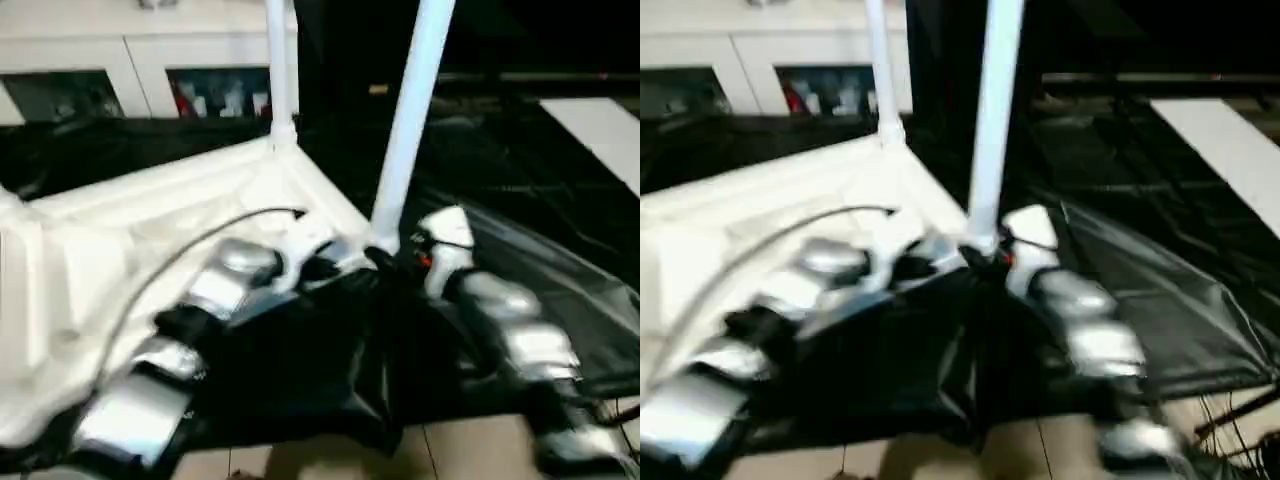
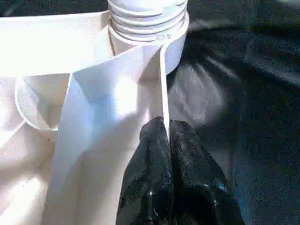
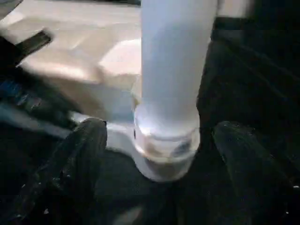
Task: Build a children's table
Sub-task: Rotate leg to tighten
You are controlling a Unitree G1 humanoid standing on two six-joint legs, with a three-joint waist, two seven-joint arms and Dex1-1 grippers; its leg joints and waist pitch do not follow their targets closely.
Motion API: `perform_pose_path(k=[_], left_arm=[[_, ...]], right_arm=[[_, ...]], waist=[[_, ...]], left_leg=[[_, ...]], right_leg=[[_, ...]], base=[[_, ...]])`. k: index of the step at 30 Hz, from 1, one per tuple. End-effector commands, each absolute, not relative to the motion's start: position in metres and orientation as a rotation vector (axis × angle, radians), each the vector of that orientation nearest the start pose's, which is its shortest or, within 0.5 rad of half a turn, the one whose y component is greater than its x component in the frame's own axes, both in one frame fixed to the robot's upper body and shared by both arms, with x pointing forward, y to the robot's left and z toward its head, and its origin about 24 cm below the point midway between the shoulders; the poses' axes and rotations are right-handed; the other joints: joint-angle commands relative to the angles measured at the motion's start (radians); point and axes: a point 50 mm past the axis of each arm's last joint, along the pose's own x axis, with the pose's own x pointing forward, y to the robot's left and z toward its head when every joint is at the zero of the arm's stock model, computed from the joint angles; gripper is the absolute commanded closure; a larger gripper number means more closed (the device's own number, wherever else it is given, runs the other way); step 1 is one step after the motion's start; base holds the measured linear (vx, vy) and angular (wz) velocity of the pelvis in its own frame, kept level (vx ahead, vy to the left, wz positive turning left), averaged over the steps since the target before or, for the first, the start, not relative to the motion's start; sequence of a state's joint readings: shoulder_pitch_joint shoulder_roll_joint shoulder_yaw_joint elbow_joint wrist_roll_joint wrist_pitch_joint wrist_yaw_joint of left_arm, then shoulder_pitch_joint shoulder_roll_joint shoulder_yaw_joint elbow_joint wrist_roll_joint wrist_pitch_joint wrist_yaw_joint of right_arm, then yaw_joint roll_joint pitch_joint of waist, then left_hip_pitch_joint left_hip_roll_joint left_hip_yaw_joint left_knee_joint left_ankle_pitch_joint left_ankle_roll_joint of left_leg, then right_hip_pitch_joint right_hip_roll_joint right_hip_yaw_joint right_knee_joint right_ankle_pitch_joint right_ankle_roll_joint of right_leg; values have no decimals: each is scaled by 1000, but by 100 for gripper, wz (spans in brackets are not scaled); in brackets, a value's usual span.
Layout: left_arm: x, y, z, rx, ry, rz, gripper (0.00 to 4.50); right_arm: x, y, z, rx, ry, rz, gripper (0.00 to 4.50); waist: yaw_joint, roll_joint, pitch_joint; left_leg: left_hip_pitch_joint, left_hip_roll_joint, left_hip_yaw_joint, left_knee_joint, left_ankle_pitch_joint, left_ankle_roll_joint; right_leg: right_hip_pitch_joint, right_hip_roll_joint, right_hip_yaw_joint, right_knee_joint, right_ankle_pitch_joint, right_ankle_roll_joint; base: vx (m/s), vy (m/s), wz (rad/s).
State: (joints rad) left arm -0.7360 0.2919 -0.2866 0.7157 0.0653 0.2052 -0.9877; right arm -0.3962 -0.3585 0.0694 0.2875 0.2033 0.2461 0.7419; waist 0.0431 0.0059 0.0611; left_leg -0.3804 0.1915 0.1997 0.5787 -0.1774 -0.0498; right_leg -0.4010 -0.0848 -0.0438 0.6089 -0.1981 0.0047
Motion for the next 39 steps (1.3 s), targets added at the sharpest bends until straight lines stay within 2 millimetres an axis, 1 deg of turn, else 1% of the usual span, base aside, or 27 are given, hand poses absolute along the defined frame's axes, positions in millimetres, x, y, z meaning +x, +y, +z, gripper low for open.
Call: perform_pose_path(k=[1, 2, 3, 4, 5, 6, 7, 8, 10, 12, 14, 15, 18, 19, 20, 21, 22, 24, 25, 26, 27, 28, 29, 30, 34, 38, 39], left_arm=[[335, 121, 49, 451, 548, -1191, 450], [331, 126, 50, 456, 552, -1227, 450], [328, 130, 51, 466, 552, -1252, 450], [326, 133, 51, 471, 553, -1267, 450], [324, 135, 52, 471, 556, -1279, 450], [319, 138, 52, 464, 574, -1303, 450], [318, 139, 52, 463, 577, -1311, 450], [314, 141, 53, 457, 587, -1331, 450], [312, 142, 55, 457, 586, -1346, 450], [311, 142, 55, 457, 586, -1348, 450], [309, 142, 55, 461, 590, -1359, 450], [309, 143, 55, 462, 591, -1361, 450], [308, 142, 55, 461, 591, -1366, 450], [307, 142, 55, 461, 591, -1367, 450], [307, 142, 56, 459, 592, -1368, 450], [306, 142, 56, 458, 592, -1369, 450], [306, 142, 56, 456, 594, -1370, 450], [307, 142, 55, 456, 598, -1367, 450], [307, 141, 55, 458, 600, -1366, 450], [307, 141, 55, 458, 600, -1366, 450], [307, 141, 55, 457, 601, -1365, 450], [308, 141, 55, 457, 601, -1364, 450], [308, 141, 55, 457, 601, -1364, 450], [308, 142, 55, 458, 602, -1363, 450], [308, 144, 56, 461, 608, -1358, 450], [309, 142, 56, 462, 611, -1358, 450], [310, 141, 55, 462, 615, -1342, 450]], right_arm=[[310, -166, 72, -136, 222, 852, 55], [309, -170, 73, -159, 236, 884, 55], [308, -172, 73, -169, 248, 915, 55], [308, -172, 74, -173, 255, 936, 55], [307, -173, 75, -176, 264, 957, 55], [306, -171, 75, -195, 273, 998, 55], [306, -170, 75, -200, 274, 1005, 55], [306, -168, 74, -204, 278, 1027, 55], [305, -162, 73, -208, 279, 1062, 55], [305, -161, 72, -217, 278, 1073, 55], [303, -156, 68, -215, 290, 1108, 55], [303, -155, 67, -215, 291, 1115, 55], [306, -153, 63, -228, 296, 1125, 55], [306, -153, 63, -231, 298, 1126, 71], [307, -153, 63, -235, 298, 1129, 71], [308, -152, 63, -236, 298, 1133, 81], [309, -152, 63, -236, 297, 1133, 89], [311, -151, 62, -230, 290, 1124, 92], [311, -150, 62, -222, 287, 1123, 119], [311, -150, 62, -222, 287, 1123, 119], [310, -149, 62, -218, 281, 1126, 125], [310, -149, 62, -216, 278, 1128, 125], [310, -148, 62, -216, 277, 1129, 148], [309, -147, 61, -209, 274, 1137, 158], [309, -143, 61, -196, 261, 1173, 177], [310, -142, 60, -195, 258, 1178, 179], [311, -142, 57, -187, 261, 1155, 180]], waist=[[11, -12, -61], [9, -22, -60], [9, -30, -58], [10, -26, -56], [10, -20, -55], [9, -21, -53], [9, -22, -52], [9, -22, -52], [7, -25, -51], [7, -24, -50], [9, -24, -50], [10, -26, -52], [11, -27, -54], [10, -26, -54], [11, -24, -55], [11, -25, -55], [12, -18, -55], [10, -19, -55], [10, -20, -56], [11, -19, -56], [12, -23, -57], [12, -21, -57], [12, -22, -57], [12, -23, -57], [12, -22, -59], [12, -22, -61], [12, -24, -63]], left_leg=[[11, 37, -18, -58, -138, 95], [10, 37, -16, -58, -131, 101], [9, 40, -15, -58, -119, 112], [8, 41, -16, -58, -123, 112], [14, 43, -15, -59, -134, 106], [15, 43, -14, -60, -136, 104], [16, 45, -14, -61, -137, 94], [16, 45, -14, -61, -137, 94], [18, 45, -13, -62, -147, 83], [19, 44, -12, -62, -150, 76], [20, 44, -12, -61, -145, 75], [19, 44, -12, -59, -136, 76], [17, 42, -12, -57, -121, 79], [17, 42, -12, -57, -120, 78], [18, 42, -12, -57, -121, 77], [18, 41, -12, -57, -122, 77], [19, 42, -12, -56, -119, 75], [18, 40, -12, -56, -118, 76], [18, 40, -12, -56, -120, 75], [19, 41, -12, -55, -121, 76], [18, 41, -13, -54, -116, 78], [17, 41, -13, -54, -115, 80], [18, 41, -13, -54, -115, 80], [17, 40, -13, -54, -117, 81], [18, 41, -13, -52, -112, 83], [18, 40, -13, -51, -107, 84], [18, 40, -12, -49, -106, 85]], right_leg=[[48, -59, 37, -69, -74, -255], [46, -56, 37, -68, -63, -259], [45, -56, 36, -63, -49, -271], [45, -58, 36, -62, -59, -271], [41, -58, 37, -64, -77, -273], [40, -56, 38, -65, -78, -273], [39, -56, 38, -63, -77, -277], [39, -56, 38, -63, -77, -277], [38, -57, 39, -61, -78, -282], [38, -56, 40, -62, -86, -280], [38, -56, 41, -61, -74, -280], [40, -57, 41, -59, -62, -282], [42, -56, 40, -56, -40, -288], [43, -56, 39, -55, -39, -289], [43, -56, 39, -55, -40, -291], [43, -56, 40, -56, -40, -291], [43, -55, 40, -53, -28, -293], [44, -53, 39, -53, -16, -298], [45, -53, 39, -52, -15, -298], [45, -54, 39, -52, -13, -299], [47, -54, 39, -50, -5, -301], [46, -54, 39, -50, -4, -301], [46, -53, 39, -50, -4, -301], [47, -54, 39, -50, -11, -301], [47, -54, 38, -49, -7, -302], [47, -54, 38, -47, 5, -308], [49, -54, 38, -46, 6, -309]], base=[[0, 0, 0], [0, 0, 0], [0, 0, 0], [0, 0, 0], [0, 0, 0], [0, 0, 0], [0, 0, 0], [0, 0, 0], [0, 0, 0], [0, 0, 0], [0, 0, 0], [0, 0, 0], [0, 0, 0], [0, 0, 0], [0, 0, 0], [0, 0, 0], [0, 0, 0], [0, 0, 0], [0, 0, 0], [0, 0, 0], [0, 0, 0], [0, 0, 0], [0, 0, 0], [0, 0, 0], [0, 0, 0], [0, 0, 0], [0, 0, 0]])
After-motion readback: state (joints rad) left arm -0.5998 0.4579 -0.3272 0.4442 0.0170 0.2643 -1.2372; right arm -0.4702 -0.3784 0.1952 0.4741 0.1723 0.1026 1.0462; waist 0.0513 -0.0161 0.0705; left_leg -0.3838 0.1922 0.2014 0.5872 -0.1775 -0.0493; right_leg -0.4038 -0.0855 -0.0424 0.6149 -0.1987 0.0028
